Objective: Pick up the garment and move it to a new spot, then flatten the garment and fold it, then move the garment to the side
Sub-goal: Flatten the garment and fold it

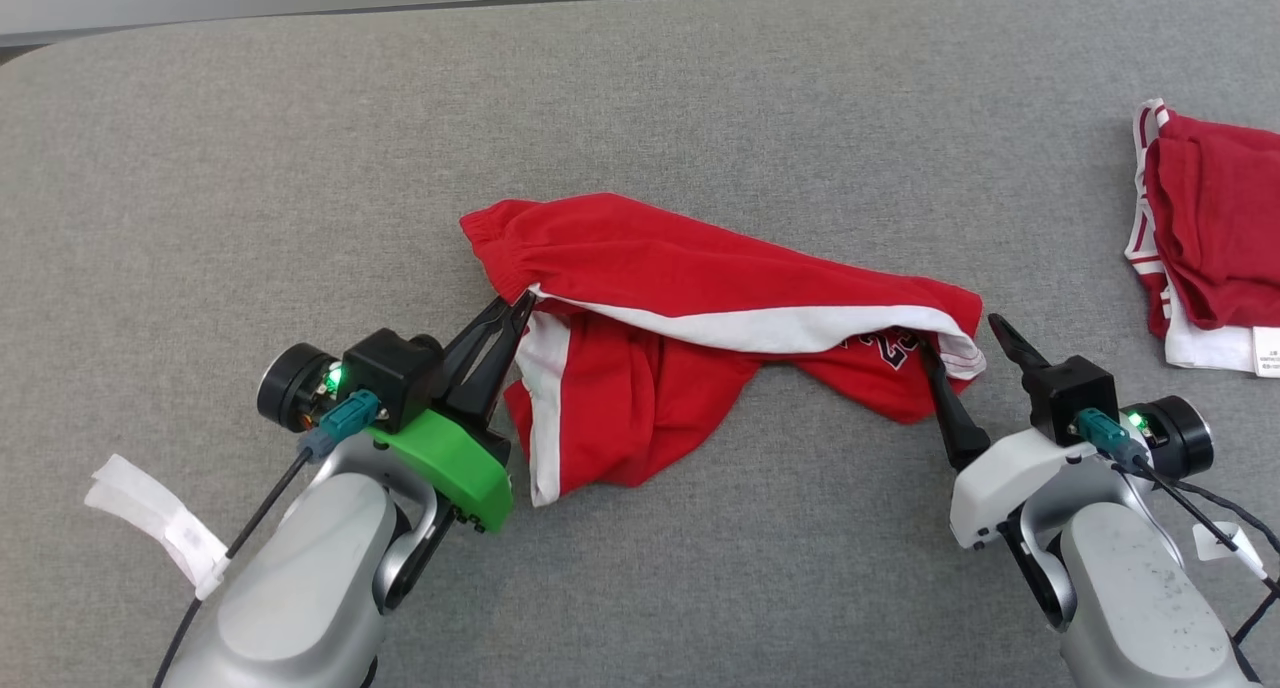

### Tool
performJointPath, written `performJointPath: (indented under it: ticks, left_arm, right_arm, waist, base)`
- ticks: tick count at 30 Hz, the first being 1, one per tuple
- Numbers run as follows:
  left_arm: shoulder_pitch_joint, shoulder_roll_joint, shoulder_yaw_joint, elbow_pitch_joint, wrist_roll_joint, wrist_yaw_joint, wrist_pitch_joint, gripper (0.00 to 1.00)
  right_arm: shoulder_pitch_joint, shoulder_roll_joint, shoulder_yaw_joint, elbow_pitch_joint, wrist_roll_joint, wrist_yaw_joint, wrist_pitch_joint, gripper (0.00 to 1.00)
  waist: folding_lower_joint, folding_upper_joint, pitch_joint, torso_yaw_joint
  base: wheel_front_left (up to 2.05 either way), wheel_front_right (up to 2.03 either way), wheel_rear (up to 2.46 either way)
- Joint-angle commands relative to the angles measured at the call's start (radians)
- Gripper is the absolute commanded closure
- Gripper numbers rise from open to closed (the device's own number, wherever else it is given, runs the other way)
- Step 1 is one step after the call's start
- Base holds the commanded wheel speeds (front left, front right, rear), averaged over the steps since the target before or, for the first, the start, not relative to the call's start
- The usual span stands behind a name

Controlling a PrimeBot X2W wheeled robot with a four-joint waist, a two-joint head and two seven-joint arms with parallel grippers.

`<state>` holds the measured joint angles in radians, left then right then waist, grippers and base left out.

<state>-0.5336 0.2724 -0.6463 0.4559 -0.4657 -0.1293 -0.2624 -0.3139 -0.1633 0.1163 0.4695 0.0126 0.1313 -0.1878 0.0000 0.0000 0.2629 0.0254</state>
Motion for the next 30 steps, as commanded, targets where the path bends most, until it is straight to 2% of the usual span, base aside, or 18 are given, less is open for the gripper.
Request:
performJointPath:
  ticks: [1, 8, 15, 24, 30]
  left_arm:
    - [-0.005, 0.006, 0.005, 0.0, -0.001, -0.002, -0.003, 1.0]
    - [-0.006, 0.008, 0.01, -0.002, -0.023, -0.002, -0.003, 1.0]
    - [-0.06, 0.043, -0.009, -0.023, -0.052, -0.002, 0.012, 1.0]
    - [-0.258, 0.145, -0.025, -0.121, -0.129, -0.001, 0.128, 1.0]
    - [-0.402, 0.196, 0.001, -0.183, -0.192, -0.001, 0.206, 1.0]
  right_arm:
    - [-0.012, -0.004, 0.007, 0.007, -0.002, -0.001, -0.009, 1.0]
    - [-0.032, -0.02, 0.012, 0.007, -0.013, -0.001, -0.032, 1.0]
    - [-0.087, -0.076, 0.036, -0.046, -0.044, -0.001, -0.041, 1.0]
    - [-0.336, -0.215, 0.148, -0.227, 0.018, -0.001, 0.038, 1.0]
    - [-0.495, -0.273, 0.194, -0.304, 0.053, -0.001, 0.106, 1.0]
  waist:
    - [0.0, 0.0, -0.001, -0.002]
    - [0.0, 0.0, -0.024, -0.01]
    - [0.0, 0.0, -0.071, -0.023]
    - [0.0, 0.0, -0.156, -0.049]
    - [0.0, 0.0, -0.203, -0.055]
  base:
    - [0.0, 0.0, 0.0]
    - [0.0, 0.0, 0.0]
    - [0.0, 0.0, 0.0]
    - [0.0, 0.0, 0.0]
    - [0.0, 0.0, 0.0]
